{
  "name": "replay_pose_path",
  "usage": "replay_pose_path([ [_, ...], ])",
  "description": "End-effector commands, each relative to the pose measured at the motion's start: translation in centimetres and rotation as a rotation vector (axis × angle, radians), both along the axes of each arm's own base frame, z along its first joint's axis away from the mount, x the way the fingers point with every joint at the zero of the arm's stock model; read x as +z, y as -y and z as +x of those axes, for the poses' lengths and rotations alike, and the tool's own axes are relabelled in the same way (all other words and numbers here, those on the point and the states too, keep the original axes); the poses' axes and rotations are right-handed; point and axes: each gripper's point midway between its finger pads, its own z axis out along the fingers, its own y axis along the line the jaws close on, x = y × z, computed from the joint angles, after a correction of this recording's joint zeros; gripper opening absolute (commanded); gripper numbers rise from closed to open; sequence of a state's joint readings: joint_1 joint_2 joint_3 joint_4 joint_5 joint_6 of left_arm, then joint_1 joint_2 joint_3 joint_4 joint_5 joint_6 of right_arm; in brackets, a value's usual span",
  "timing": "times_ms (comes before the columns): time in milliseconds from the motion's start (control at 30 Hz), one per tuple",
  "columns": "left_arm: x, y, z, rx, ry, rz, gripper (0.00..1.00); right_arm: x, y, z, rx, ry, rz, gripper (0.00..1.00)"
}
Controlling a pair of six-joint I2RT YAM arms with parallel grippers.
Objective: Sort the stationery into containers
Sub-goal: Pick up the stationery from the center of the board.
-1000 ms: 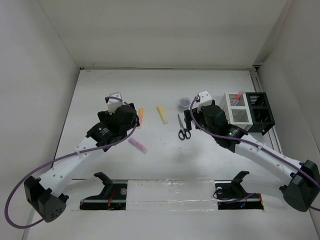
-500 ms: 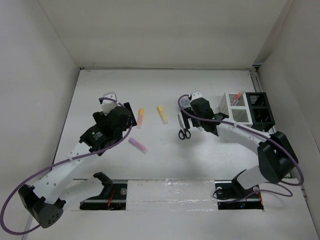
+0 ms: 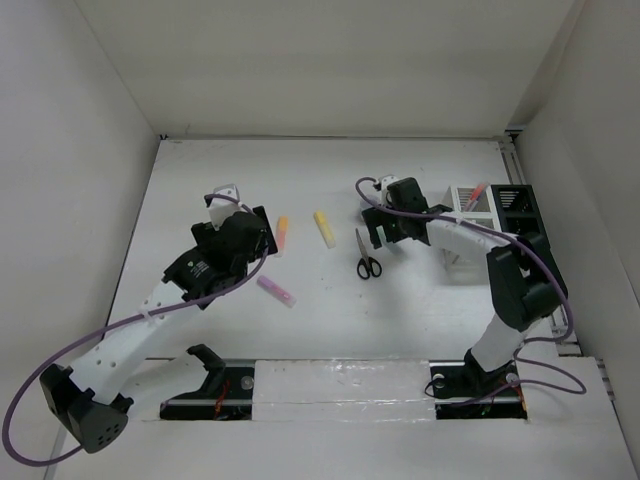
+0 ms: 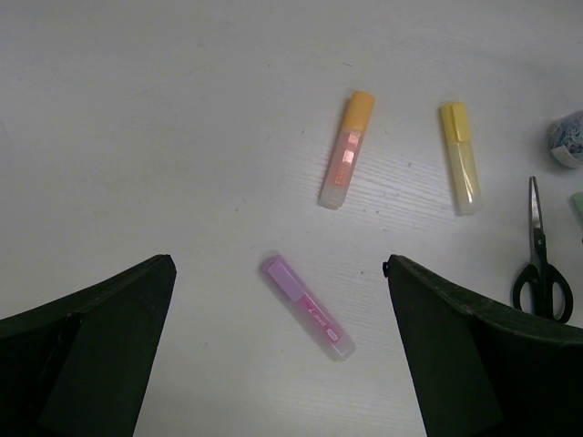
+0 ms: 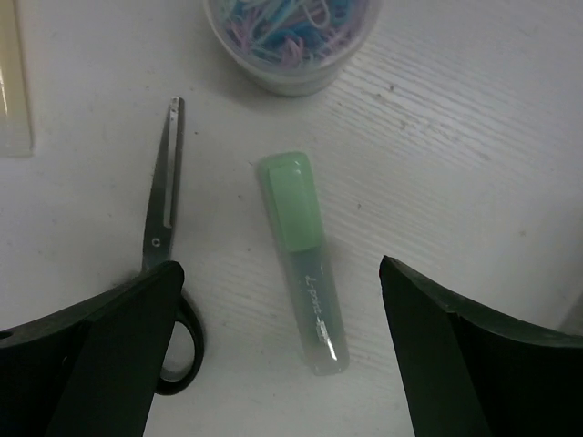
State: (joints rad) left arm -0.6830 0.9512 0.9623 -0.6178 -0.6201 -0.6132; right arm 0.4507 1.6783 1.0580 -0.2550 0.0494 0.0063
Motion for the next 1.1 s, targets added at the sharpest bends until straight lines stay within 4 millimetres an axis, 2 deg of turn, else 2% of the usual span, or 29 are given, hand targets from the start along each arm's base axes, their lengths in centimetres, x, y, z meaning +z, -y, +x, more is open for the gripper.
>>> replay_pose_path([
  [0, 2.2, 0.1, 0.1, -0.015, 0.066, -0.045, 1.0, 1.6, -2.0, 1.9, 0.08, 0.033, 0.039, 0.94],
  [33, 2.2, 0.1, 0.1, -0.015, 0.066, -0.045, 1.0, 0.7, -1.8, 2.1, 0.07, 0.012, 0.017, 0.93],
  [100, 2.0, 0.1, -0.1, -0.022, 0.063, -0.05, 1.0, 0.2, -0.9, 2.3, 0.041, -0.009, -0.018, 0.91],
  [567, 2.4, 0.6, -0.1, -0.054, 0.073, -0.066, 1.0, -1.8, -1.2, 2.3, 0.096, -0.063, -0.026, 0.74],
  [767, 2.4, 0.6, -0.1, -0.054, 0.073, -0.066, 1.0, -3.7, -0.9, 1.8, 0.105, -0.124, -0.057, 0.7],
  [900, 2.7, 0.6, -0.2, -0.054, 0.08, -0.072, 1.0, -4.3, -1.1, 1.7, 0.11, -0.145, -0.058, 0.55],
  [1000, 2.7, 0.6, -0.2, -0.054, 0.08, -0.072, 1.0, -4.3, -1.1, 1.7, 0.11, -0.145, -0.058, 0.38],
  [1033, 2.7, 0.6, -0.2, -0.054, 0.08, -0.072, 1.0, -4.6, -0.8, 1.5, 0.105, -0.151, -0.068, 0.29],
  [1067, 2.7, 0.6, -0.2, -0.054, 0.08, -0.072, 1.0, -4.3, -0.8, 1.6, 0.105, -0.143, -0.065, 0.27],
])
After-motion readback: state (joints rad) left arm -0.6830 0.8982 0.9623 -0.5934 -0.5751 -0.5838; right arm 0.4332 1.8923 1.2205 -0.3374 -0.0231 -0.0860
